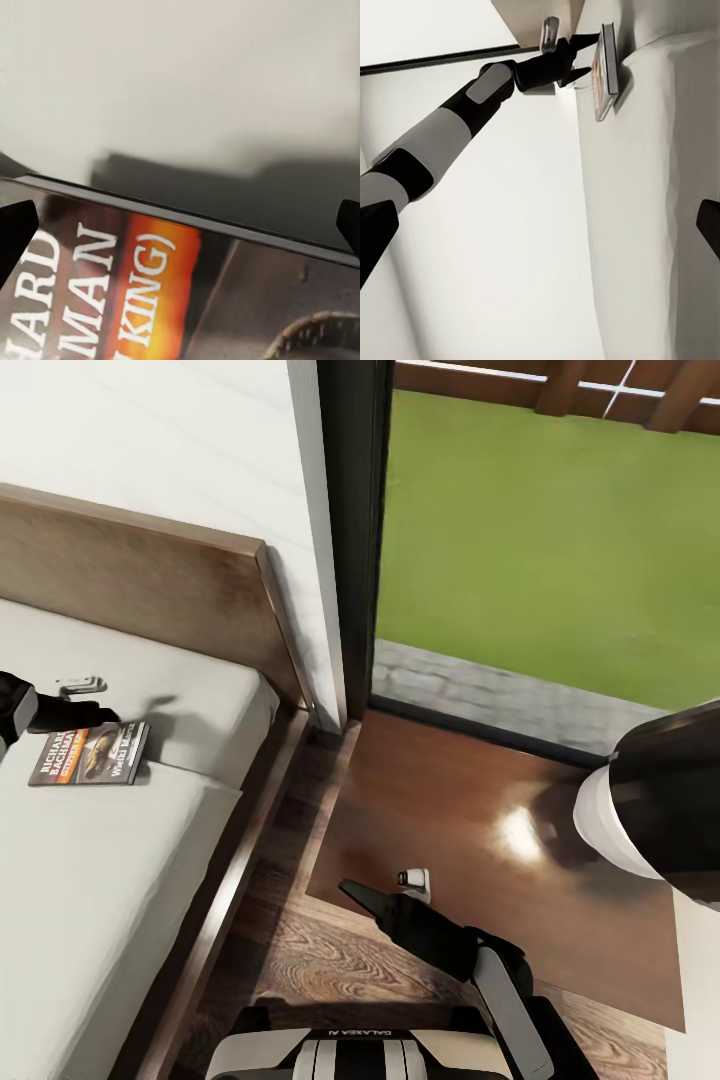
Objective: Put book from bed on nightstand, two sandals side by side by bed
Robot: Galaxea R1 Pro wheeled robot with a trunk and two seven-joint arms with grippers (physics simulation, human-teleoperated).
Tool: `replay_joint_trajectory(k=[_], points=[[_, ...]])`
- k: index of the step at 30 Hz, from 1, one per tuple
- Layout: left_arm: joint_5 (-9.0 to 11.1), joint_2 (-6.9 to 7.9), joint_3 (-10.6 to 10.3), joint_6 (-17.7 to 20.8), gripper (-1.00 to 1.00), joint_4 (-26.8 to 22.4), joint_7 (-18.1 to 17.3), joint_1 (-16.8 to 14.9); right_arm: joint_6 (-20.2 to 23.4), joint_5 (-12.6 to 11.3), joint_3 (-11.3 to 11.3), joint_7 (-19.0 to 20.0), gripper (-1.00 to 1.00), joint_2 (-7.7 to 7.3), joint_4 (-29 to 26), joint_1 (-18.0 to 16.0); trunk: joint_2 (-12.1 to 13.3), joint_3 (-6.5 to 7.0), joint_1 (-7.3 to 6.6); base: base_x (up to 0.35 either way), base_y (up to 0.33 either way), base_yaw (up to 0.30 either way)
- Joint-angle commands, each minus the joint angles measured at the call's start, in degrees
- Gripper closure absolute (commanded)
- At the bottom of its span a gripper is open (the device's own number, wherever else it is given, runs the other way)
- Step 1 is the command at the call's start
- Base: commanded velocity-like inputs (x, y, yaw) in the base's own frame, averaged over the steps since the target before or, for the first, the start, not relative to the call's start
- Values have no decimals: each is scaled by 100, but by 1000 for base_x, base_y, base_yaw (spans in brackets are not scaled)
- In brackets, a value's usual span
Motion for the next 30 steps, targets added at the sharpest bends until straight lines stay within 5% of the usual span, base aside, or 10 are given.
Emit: replay_joint_trajectory(k=[1,30], points=[[-60,9,41,14,-100,-9,-43,-4,35,-32,0,-4,-100,1,0,-2,-1,-3,0,0,0,0],[-59,254,31,39,-100,-6,-85,-4,30,-36,-1,-6,-100,1,-12,-2,-1,-3,0,0,0,0]])
